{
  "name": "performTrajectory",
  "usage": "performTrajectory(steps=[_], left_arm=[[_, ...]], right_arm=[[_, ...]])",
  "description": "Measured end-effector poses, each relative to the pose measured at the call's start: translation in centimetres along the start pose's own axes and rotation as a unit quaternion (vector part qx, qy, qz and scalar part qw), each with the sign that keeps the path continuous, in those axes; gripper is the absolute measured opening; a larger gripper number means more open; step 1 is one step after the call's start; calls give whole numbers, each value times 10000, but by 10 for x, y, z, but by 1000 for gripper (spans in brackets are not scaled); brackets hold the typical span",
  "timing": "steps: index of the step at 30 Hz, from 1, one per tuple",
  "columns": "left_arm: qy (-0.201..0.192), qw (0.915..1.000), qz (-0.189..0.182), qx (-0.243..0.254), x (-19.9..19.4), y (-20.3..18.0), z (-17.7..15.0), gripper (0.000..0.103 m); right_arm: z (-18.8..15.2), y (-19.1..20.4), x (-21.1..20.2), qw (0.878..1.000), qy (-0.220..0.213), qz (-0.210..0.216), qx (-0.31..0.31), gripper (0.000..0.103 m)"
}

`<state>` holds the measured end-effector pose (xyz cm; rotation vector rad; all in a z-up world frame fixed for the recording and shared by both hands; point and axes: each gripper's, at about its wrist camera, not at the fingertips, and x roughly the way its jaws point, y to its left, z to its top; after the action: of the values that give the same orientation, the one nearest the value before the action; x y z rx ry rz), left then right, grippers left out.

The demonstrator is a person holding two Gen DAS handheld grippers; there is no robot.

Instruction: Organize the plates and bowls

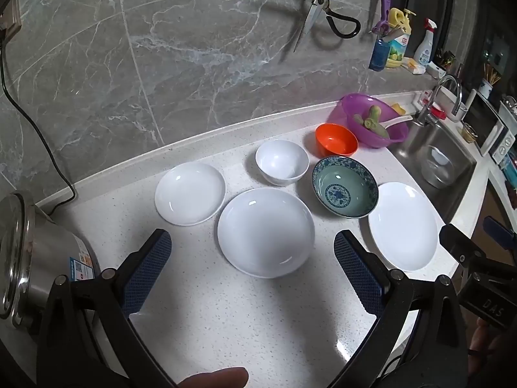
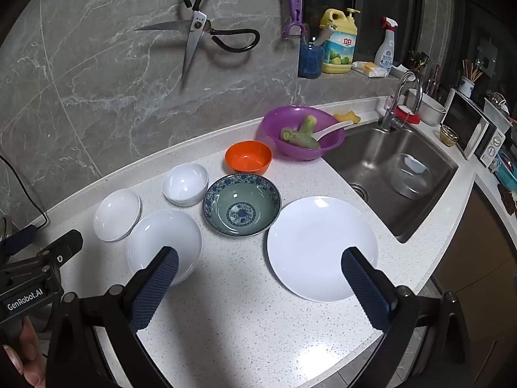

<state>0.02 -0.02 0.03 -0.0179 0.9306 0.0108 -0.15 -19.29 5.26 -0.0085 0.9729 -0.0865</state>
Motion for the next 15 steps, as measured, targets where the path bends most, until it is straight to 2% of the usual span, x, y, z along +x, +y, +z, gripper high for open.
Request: performTrajectory(steps=[15], left_arm=[[-24, 10000, 26, -4, 5, 3, 1, 102]], right_arm=[[0, 0, 1, 10000, 5, 5, -4, 103]])
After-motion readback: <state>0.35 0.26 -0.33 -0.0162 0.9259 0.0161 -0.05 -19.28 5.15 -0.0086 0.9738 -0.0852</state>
